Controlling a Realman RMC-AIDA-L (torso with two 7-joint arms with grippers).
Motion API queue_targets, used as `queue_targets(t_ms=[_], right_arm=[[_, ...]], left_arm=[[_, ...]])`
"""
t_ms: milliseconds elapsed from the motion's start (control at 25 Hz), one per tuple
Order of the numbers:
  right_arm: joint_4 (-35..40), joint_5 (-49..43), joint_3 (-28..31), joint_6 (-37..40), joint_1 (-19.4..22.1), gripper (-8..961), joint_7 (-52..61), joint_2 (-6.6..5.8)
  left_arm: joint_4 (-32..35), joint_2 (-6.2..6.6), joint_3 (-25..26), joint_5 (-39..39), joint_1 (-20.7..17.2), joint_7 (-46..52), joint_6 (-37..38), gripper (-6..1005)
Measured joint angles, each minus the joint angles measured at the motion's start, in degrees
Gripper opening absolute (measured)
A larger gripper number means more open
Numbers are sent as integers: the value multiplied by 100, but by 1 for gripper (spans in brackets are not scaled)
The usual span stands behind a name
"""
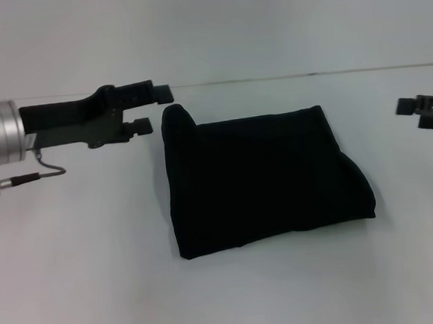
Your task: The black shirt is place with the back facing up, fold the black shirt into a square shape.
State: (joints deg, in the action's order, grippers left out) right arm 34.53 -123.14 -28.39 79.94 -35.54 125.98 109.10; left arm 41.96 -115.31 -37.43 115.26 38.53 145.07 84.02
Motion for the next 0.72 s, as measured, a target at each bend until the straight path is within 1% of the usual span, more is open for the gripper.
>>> queue_targets(t_ms=[80,120,160,200,280,400,560,640,680,720], right_arm=[[116,-480,-151,-87,-282,925,329,6],[116,-480,-151,-87,-282,925,329,6],[159,-994,-385,-191,-646,925,655,19],[159,-1105,-434,-195,-712,925,719,29],[155,-1479,-639,-233,-975,925,906,84],[37,-1980,-944,-421,-1299,926,1129,218],[-270,-2243,-1298,-921,-1522,911,1384,333],[-343,-2234,-1326,-1052,-1561,903,1394,380],[-354,-2203,-1307,-1125,-1582,899,1387,424],[-354,-2203,-1307,-1125,-1582,895,1387,424]], left_arm=[[-1,16,154,154,-18,12,104,832],[0,16,209,177,-40,0,134,841],[8,15,270,181,-72,-19,169,850],[20,2,360,179,-117,-62,203,859],[23,-4,398,172,-135,-85,212,878],[24,-22,474,152,-169,-150,222,876],[20,-32,487,141,-164,-209,229,874],[5,-38,488,139,-149,-246,225,874],[-1,-44,488,138,-145,-260,217,874],[-3,-50,488,137,-143,-266,205,874]])
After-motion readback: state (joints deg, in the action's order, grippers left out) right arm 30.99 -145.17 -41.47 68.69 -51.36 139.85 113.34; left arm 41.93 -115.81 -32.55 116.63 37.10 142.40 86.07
